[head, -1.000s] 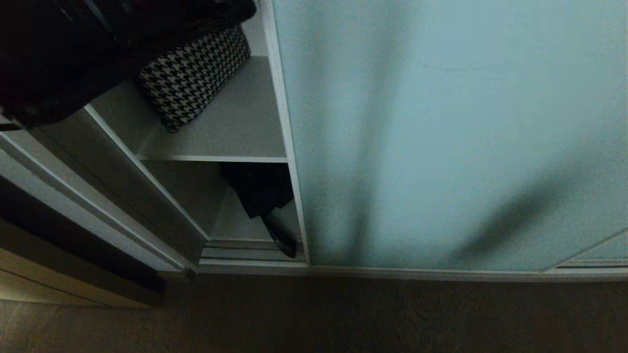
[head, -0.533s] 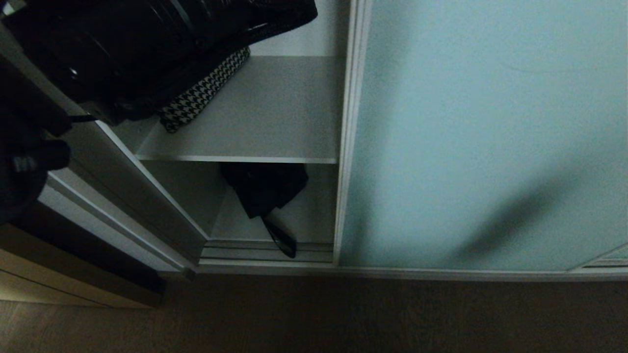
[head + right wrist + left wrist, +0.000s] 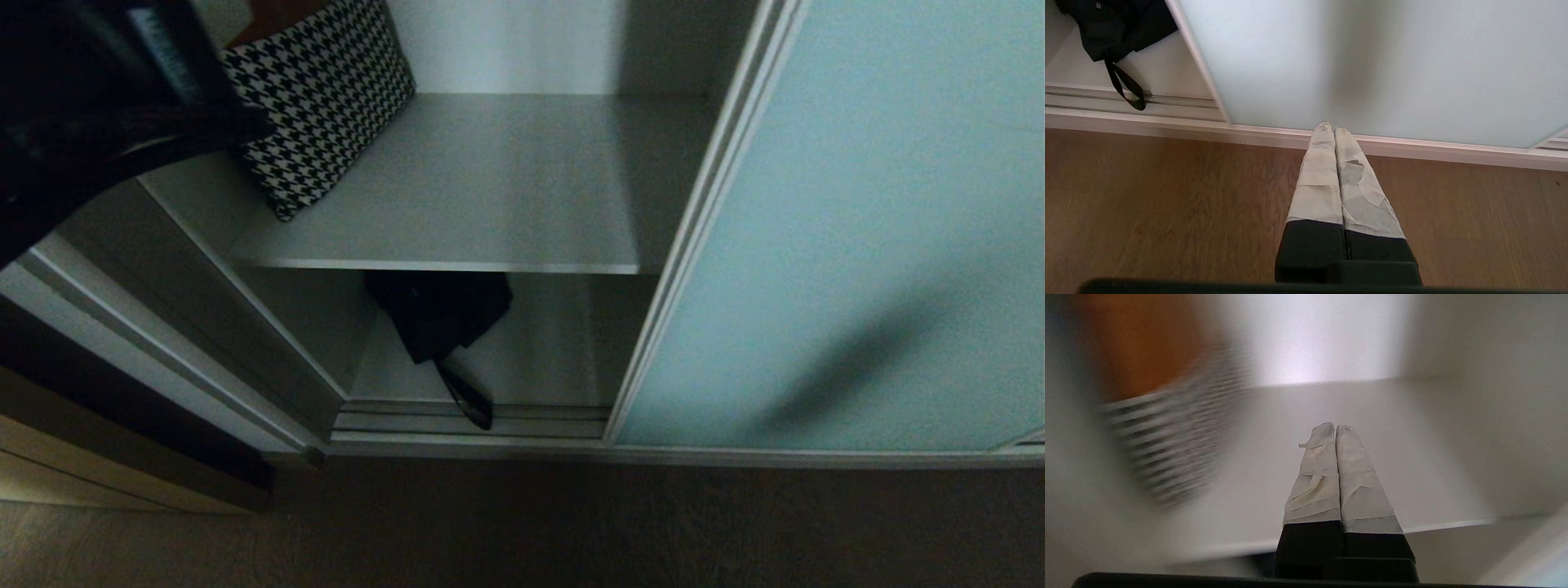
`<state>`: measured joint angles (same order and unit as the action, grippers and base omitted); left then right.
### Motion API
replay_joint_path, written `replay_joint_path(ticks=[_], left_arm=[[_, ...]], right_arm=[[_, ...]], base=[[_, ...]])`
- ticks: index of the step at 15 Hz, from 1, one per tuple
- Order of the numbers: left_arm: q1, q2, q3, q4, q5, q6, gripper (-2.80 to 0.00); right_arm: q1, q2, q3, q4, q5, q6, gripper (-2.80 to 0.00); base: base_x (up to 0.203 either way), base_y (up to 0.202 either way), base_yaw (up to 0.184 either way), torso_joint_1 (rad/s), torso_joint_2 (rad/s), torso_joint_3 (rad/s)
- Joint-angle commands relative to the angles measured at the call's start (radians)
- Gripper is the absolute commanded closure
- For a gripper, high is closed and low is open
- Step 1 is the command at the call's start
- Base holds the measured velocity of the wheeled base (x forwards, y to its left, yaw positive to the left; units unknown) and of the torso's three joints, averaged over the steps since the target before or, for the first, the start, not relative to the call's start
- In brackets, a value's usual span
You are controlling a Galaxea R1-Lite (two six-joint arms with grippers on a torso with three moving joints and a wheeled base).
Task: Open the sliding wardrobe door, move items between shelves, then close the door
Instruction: Open the door
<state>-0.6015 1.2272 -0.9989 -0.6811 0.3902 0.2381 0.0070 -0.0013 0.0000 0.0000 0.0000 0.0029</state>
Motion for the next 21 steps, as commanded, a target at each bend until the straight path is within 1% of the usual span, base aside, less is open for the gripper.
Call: replay_joint_path(ticks=[1, 2, 7, 9, 10, 11, 12, 13, 14, 15, 16, 18, 19, 20, 21], left_arm=[[0.123, -0.213, 0.142, -0.004, 0.028, 0.026, 0.00], [0.169, -0.278, 0.203, -0.003, 0.044, 0.032, 0.00], [0.342, -0.636, 0.529, 0.006, 0.128, 0.067, 0.00], [0.380, -0.790, 0.632, 0.036, 0.161, 0.076, 0.00], [0.389, -0.862, 0.659, 0.087, 0.189, 0.078, 0.00], [0.397, -0.921, 0.684, 0.157, 0.233, 0.073, 0.00], [0.403, -0.946, 0.717, 0.192, 0.294, 0.052, 0.00], [0.406, -0.947, 0.722, 0.196, 0.356, 0.033, 0.00], [0.418, -0.947, 0.721, 0.217, 0.375, 0.024, 0.00], [0.441, -0.947, 0.713, 0.230, 0.375, 0.023, 0.00], [0.480, -0.946, 0.708, 0.235, 0.376, 0.023, 0.00], [0.578, -0.958, 0.721, 0.242, 0.373, 0.024, 0.00], [0.591, -0.990, 0.750, 0.244, 0.356, 0.030, 0.00], [0.592, -1.020, 0.799, 0.243, 0.307, 0.031, 0.00], [0.593, -1.045, 0.849, 0.234, 0.209, 0.025, 0.00]], right_arm=[[0.000, -0.002, 0.000, 0.000, 0.000, 0.000, 0.00], [0.001, -0.002, 0.000, 0.000, 0.000, 0.000, 0.00], [0.001, -0.002, 0.000, 0.000, 0.000, 0.000, 0.00], [0.000, -0.002, 0.000, 0.000, 0.000, 0.000, 0.00], [0.000, -0.002, 0.000, 0.000, 0.000, 0.000, 0.00], [-0.001, -0.002, 0.000, 0.000, 0.000, 0.000, 0.00], [0.001, -0.002, 0.000, 0.000, 0.000, 0.000, 0.00], [0.001, -0.002, 0.000, 0.000, 0.000, 0.000, 0.00], [0.000, -0.002, 0.000, 0.000, 0.000, 0.000, 0.00], [-0.001, -0.002, 0.000, 0.000, 0.000, 0.000, 0.00], [0.001, -0.002, 0.000, 0.000, 0.000, 0.000, 0.00], [0.000, -0.002, 0.000, 0.000, 0.000, 0.000, 0.00], [-0.001, -0.002, 0.000, 0.000, 0.000, 0.000, 0.00], [-0.001, -0.002, 0.000, 0.000, 0.000, 0.000, 0.00], [0.001, -0.002, 0.000, 0.000, 0.000, 0.000, 0.00]], base=[[0.000, 0.000, 0.000, 0.000, 0.00, 0.000], [0.000, 0.000, 0.000, 0.000, 0.00, 0.000], [0.000, 0.000, 0.000, 0.000, 0.00, 0.000], [0.000, 0.000, 0.000, 0.000, 0.00, 0.000], [0.000, 0.000, 0.000, 0.000, 0.00, 0.000], [0.000, 0.000, 0.000, 0.000, 0.00, 0.000], [0.000, 0.000, 0.000, 0.000, 0.00, 0.000], [0.000, 0.000, 0.000, 0.000, 0.00, 0.000], [0.000, 0.000, 0.000, 0.000, 0.00, 0.000], [0.000, 0.000, 0.000, 0.000, 0.00, 0.000], [0.000, 0.000, 0.000, 0.000, 0.00, 0.000], [0.000, 0.000, 0.000, 0.000, 0.00, 0.000], [0.000, 0.000, 0.000, 0.000, 0.00, 0.000], [0.000, 0.000, 0.000, 0.000, 0.00, 0.000], [0.000, 0.000, 0.000, 0.000, 0.00, 0.000]])
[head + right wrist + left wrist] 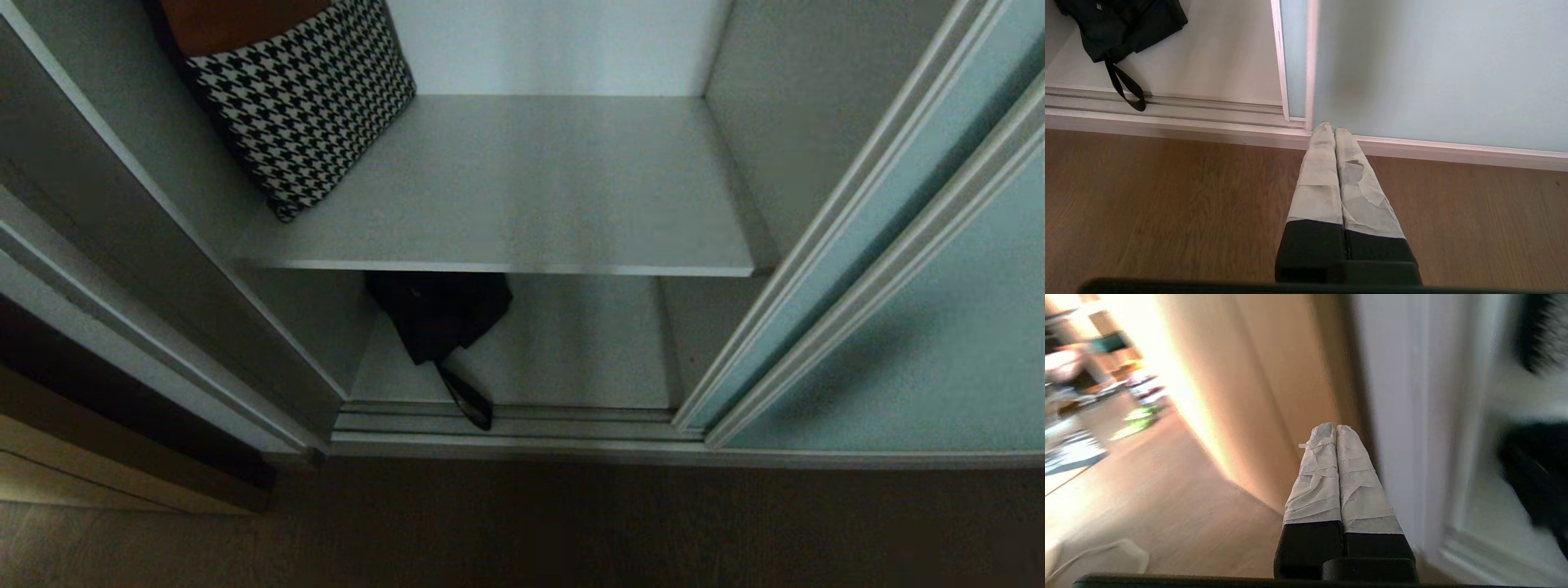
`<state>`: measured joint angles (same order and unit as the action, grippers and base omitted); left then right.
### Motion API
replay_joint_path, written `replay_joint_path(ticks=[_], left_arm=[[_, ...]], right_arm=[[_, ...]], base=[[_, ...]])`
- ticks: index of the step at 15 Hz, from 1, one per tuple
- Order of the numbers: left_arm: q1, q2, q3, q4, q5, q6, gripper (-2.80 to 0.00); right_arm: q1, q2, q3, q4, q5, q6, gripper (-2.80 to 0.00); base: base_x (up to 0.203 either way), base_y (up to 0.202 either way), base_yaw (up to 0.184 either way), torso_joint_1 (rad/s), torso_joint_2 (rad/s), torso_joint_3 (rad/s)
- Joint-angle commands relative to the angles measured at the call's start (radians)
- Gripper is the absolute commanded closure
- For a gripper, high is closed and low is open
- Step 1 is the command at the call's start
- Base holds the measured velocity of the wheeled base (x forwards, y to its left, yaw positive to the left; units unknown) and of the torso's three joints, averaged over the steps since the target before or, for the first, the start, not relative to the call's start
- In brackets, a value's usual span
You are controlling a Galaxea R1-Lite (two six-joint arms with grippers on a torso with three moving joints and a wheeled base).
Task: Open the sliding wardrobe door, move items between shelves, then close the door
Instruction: Open the door
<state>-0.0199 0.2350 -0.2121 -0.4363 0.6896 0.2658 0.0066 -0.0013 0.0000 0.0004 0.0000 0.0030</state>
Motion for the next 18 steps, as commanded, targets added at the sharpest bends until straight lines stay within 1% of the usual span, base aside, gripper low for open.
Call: replay_joint_path(ticks=[1, 2, 3, 4, 5, 6, 7, 8, 9, 10, 14, 16, 18], left_arm=[[0.014, -0.092, 0.091, -0.007, -0.172, -0.015, 0.00], [0.016, -0.151, 0.139, 0.010, -0.257, -0.022, 0.00], [0.017, -0.207, 0.179, 0.058, -0.364, -0.028, 0.00], [0.019, -0.236, 0.197, 0.151, -0.446, -0.048, 0.00], [0.020, -0.236, 0.206, 0.229, -0.487, -0.110, 0.00], [0.020, -0.235, 0.209, 0.285, -0.577, -0.164, 0.00], [0.020, -0.234, 0.211, 0.361, -0.674, -0.192, 0.00], [0.020, -0.234, 0.211, 0.414, -0.729, -0.201, 0.00], [0.020, -0.232, 0.212, 0.442, -0.710, -0.189, 0.00], [0.020, -0.232, 0.212, 0.443, -0.710, -0.181, 0.00], [0.020, -0.233, 0.212, 0.446, -0.697, -0.188, 0.00], [0.020, -0.233, 0.212, 0.447, -0.697, -0.178, 0.00], [0.021, -0.233, 0.212, 0.446, -0.694, -0.199, 0.00]], right_arm=[[0.000, -0.002, 0.000, 0.000, 0.000, 0.000, 0.00], [0.001, -0.002, 0.000, 0.000, 0.000, 0.000, 0.00], [0.000, -0.002, 0.000, 0.000, 0.000, 0.000, 0.00], [0.001, -0.002, 0.000, 0.000, 0.000, 0.000, 0.00], [0.000, -0.002, 0.000, 0.000, 0.000, 0.000, 0.00], [0.001, -0.002, 0.000, 0.000, 0.000, 0.000, 0.00], [0.001, -0.002, 0.000, 0.000, 0.000, 0.000, 0.00], [0.000, -0.002, 0.000, 0.000, 0.000, 0.000, 0.00], [0.001, -0.002, 0.000, 0.000, 0.000, 0.000, 0.00], [0.001, -0.002, 0.000, 0.000, 0.000, 0.000, 0.00], [0.000, -0.002, 0.000, 0.000, 0.000, 0.000, 0.00], [0.001, -0.002, 0.000, 0.000, 0.000, 0.000, 0.00], [0.000, -0.002, 0.000, 0.000, 0.000, 0.000, 0.00]], base=[[0.000, 0.000, 0.000, 0.000, 0.00, 0.000], [0.000, 0.000, 0.000, 0.000, 0.00, 0.000], [0.000, 0.000, 0.000, 0.000, 0.00, 0.000], [0.000, 0.000, 0.000, 0.000, 0.00, 0.000], [0.000, 0.000, 0.000, 0.000, 0.00, 0.000], [0.000, 0.000, 0.000, 0.000, 0.00, 0.000], [0.000, 0.000, 0.000, 0.000, 0.00, 0.000], [0.000, 0.000, 0.000, 0.000, 0.00, 0.000], [0.000, 0.000, 0.000, 0.000, 0.00, 0.000], [0.000, 0.000, 0.000, 0.000, 0.00, 0.000], [0.000, 0.000, 0.000, 0.000, 0.00, 0.000], [0.000, 0.000, 0.000, 0.000, 0.00, 0.000], [0.000, 0.000, 0.000, 0.000, 0.00, 0.000]])
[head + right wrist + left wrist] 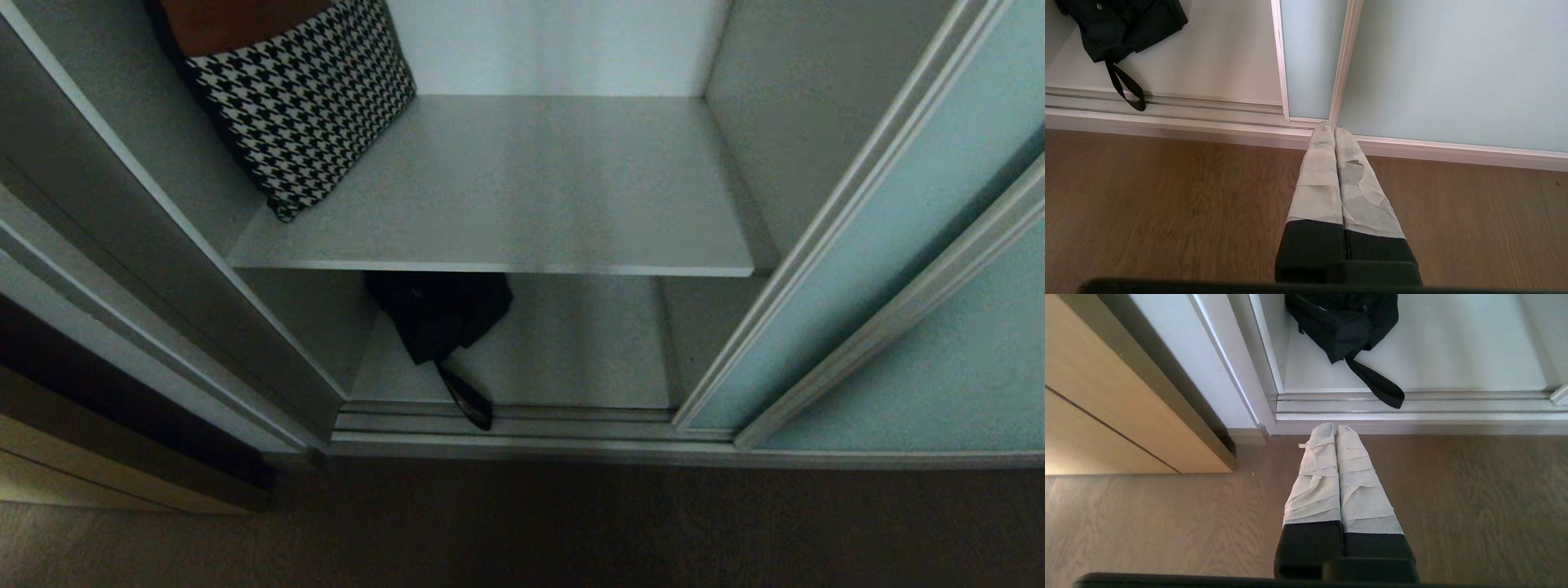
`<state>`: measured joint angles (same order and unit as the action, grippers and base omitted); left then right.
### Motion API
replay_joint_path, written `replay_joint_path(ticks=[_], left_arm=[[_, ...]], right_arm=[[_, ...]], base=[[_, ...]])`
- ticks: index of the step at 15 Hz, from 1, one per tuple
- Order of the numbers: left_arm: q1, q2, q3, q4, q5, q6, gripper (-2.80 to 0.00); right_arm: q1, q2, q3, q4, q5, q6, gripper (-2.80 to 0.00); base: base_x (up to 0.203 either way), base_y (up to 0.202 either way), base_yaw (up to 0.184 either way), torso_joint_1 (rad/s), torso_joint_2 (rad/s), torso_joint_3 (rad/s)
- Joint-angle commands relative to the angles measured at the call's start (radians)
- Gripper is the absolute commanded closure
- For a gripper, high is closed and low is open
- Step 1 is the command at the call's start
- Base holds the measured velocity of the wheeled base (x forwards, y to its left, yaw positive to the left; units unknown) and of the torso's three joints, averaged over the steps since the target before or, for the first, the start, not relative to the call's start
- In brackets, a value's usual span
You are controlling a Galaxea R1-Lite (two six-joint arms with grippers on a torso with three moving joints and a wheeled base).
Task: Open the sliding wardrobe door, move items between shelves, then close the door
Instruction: Open the door
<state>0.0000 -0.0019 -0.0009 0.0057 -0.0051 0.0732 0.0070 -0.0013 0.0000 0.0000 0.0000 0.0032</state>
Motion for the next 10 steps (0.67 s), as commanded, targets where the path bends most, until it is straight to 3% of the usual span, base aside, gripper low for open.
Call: replay_joint_path(ticks=[1, 10], left_arm=[[0.002, 0.003, 0.001, 0.003, 0.001, -0.010, 0.00], [0.002, 0.003, 0.001, 0.005, 0.001, -0.007, 0.00]], right_arm=[[-0.001, -0.002, 0.000, 0.000, 0.000, 0.000, 0.00], [0.000, -0.002, 0.000, 0.000, 0.000, 0.000, 0.00]], base=[[0.000, 0.000, 0.000, 0.000, 0.00, 0.000], [0.000, 0.000, 0.000, 0.000, 0.00, 0.000]])
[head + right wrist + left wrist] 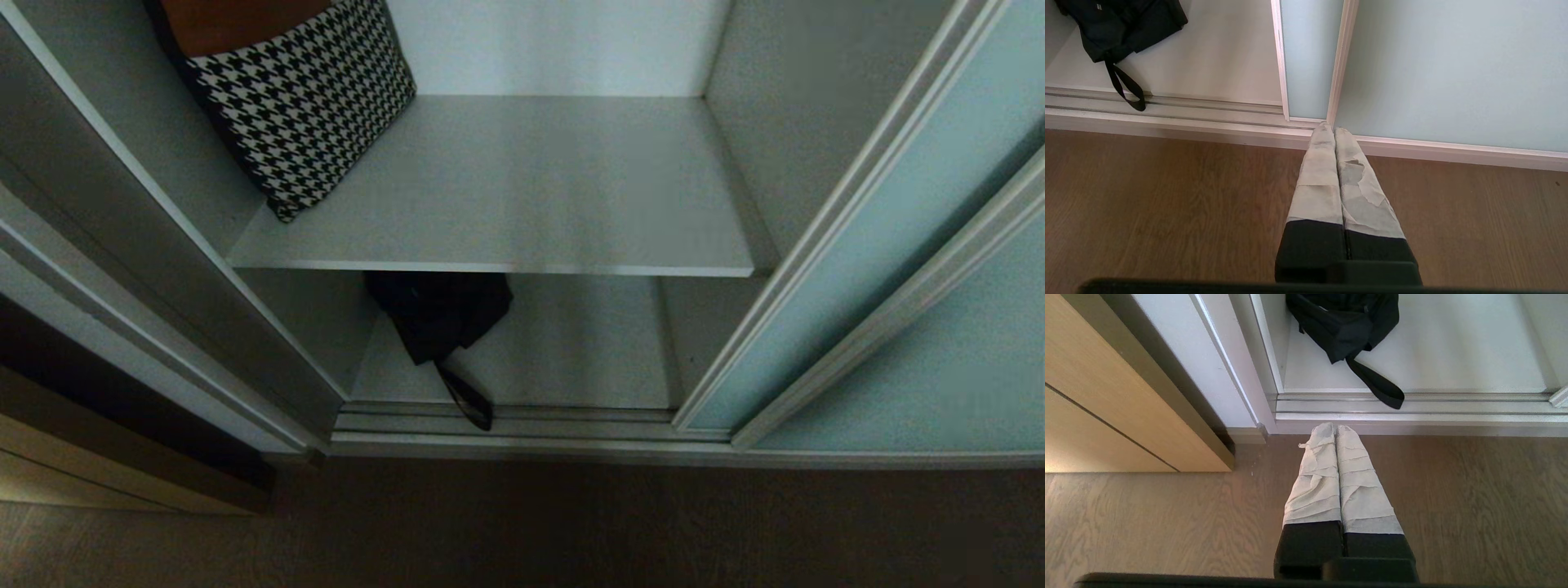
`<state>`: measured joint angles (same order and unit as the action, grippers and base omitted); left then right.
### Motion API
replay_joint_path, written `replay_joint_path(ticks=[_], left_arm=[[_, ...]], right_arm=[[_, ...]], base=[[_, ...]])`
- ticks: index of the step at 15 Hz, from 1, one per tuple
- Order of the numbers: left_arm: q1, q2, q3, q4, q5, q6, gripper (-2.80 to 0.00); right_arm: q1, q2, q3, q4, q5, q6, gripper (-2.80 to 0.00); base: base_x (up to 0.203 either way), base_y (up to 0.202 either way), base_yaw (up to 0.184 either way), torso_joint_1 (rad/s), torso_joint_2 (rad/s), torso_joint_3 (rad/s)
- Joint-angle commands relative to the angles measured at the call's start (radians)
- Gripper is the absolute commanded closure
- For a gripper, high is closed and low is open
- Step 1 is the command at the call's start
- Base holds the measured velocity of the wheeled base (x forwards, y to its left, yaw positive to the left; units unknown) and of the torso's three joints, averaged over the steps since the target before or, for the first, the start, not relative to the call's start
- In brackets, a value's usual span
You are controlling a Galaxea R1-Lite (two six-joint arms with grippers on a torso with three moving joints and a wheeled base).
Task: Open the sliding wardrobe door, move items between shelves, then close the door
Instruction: Open the door, then place the bag on the higher shelf
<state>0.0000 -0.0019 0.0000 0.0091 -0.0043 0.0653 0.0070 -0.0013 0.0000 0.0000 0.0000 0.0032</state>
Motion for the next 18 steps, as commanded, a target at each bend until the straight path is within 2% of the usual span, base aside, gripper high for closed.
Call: replay_joint_path(ticks=[1, 4, 7, 18], left_arm=[[0.001, 0.003, 0.000, 0.000, 0.000, -0.001, 0.00], [0.000, 0.005, 0.000, 0.000, 0.000, -0.006, 0.00], [0.002, 0.005, 0.000, -0.008, 0.003, -0.036, 0.00], [0.002, 0.005, 0.000, -0.009, 0.004, -0.039, 0.00]], right_arm=[[0.001, -0.002, 0.000, 0.000, 0.000, 0.000, 0.00], [0.001, -0.002, 0.000, 0.000, 0.000, 0.000, 0.00], [0.000, -0.002, 0.000, 0.000, 0.000, 0.000, 0.00], [0.001, -0.002, 0.000, 0.000, 0.000, 0.000, 0.00]], base=[[0.000, 0.000, 0.000, 0.000, 0.00, 0.000], [0.000, 0.000, 0.000, 0.000, 0.00, 0.000], [0.000, 0.000, 0.000, 0.002, 0.01, -0.094], [0.000, 0.000, 0.000, 0.001, 0.00, -0.196]])
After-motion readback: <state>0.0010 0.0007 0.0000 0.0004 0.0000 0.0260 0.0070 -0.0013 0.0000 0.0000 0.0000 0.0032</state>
